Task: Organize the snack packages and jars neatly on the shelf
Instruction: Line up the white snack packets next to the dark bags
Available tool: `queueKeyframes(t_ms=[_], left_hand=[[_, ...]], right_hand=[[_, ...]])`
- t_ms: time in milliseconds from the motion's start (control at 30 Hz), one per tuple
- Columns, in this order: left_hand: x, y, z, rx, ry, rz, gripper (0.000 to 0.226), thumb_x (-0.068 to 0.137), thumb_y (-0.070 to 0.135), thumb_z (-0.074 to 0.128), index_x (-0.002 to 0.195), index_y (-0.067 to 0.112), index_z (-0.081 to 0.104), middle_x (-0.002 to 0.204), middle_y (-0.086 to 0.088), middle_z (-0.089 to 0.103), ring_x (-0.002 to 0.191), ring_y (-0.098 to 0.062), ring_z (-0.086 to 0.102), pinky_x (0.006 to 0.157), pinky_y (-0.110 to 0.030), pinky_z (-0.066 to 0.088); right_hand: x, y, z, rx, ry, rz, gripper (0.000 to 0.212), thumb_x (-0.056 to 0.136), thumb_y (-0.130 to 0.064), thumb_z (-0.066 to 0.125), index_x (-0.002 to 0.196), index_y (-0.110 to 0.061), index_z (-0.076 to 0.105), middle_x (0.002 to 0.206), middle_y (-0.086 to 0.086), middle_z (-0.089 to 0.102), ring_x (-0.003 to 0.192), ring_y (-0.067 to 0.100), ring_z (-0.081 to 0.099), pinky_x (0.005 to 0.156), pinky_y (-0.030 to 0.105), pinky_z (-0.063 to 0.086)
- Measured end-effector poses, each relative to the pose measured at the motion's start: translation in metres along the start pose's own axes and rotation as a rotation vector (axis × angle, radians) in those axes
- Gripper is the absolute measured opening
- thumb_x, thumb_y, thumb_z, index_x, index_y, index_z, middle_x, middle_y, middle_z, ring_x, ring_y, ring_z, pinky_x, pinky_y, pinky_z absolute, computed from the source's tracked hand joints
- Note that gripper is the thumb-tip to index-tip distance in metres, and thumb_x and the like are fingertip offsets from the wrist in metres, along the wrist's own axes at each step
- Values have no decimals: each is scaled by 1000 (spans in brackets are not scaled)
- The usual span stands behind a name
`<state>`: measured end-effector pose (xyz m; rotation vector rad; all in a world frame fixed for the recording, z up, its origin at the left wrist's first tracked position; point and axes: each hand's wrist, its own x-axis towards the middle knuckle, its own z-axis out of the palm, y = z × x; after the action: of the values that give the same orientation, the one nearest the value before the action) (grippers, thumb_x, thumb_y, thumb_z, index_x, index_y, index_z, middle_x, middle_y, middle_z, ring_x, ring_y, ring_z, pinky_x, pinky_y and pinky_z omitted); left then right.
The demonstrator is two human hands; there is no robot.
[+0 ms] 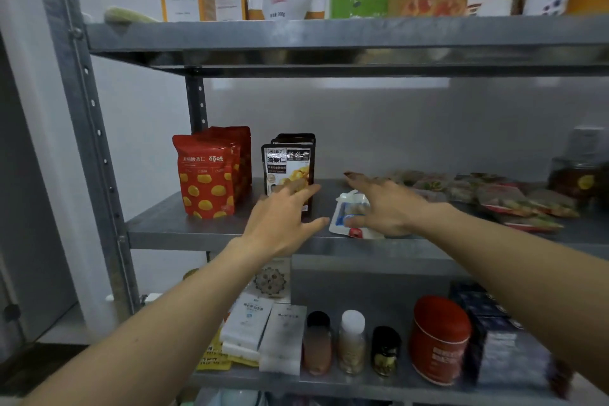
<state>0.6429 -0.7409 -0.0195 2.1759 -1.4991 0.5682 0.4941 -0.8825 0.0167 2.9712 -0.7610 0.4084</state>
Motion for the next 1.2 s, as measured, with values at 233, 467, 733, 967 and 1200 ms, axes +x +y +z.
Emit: queueKeyframes(t_ms=[233,467,733,967,1200], left_hand=[[15,45,12,5,4,-2,68,86,58,53,146,31,35,152,0,35,138,-21,35,104,-42,39],[62,58,35,-145,-73,-54,66,88,50,57,146,28,35,150,2,38,137,-20,34,108,-40,36],[147,56,73,-381,-163,-102,60,89,37,62,143,20,41,147,-2,44,134,-20,41,103,-27,34],[203,46,107,-413,-215,-154,59,89,34,62,142,17,43,144,-2,49,130,-15,45,84,-11,26],[247,32,139,-492,-237,-330,57,87,35,64,138,14,48,143,-7,48,128,-23,48,95,-22,36]], right_hand=[[-11,38,-2,22,33,-30,81,83,-63,57,149,-29,25,144,6,48,125,30,48,94,44,47],[13,71,3,144,19,29,82,78,-69,57,148,-32,32,143,2,48,123,26,50,96,41,47],[79,117,18,144,31,128,78,86,-53,61,150,-19,31,152,7,40,138,28,38,111,35,34],[137,154,26,172,-12,167,80,86,-51,64,150,-18,31,152,8,39,137,29,39,109,35,36],[187,171,41,192,-74,139,79,86,-60,57,148,-16,35,149,9,40,132,29,43,103,33,37]])
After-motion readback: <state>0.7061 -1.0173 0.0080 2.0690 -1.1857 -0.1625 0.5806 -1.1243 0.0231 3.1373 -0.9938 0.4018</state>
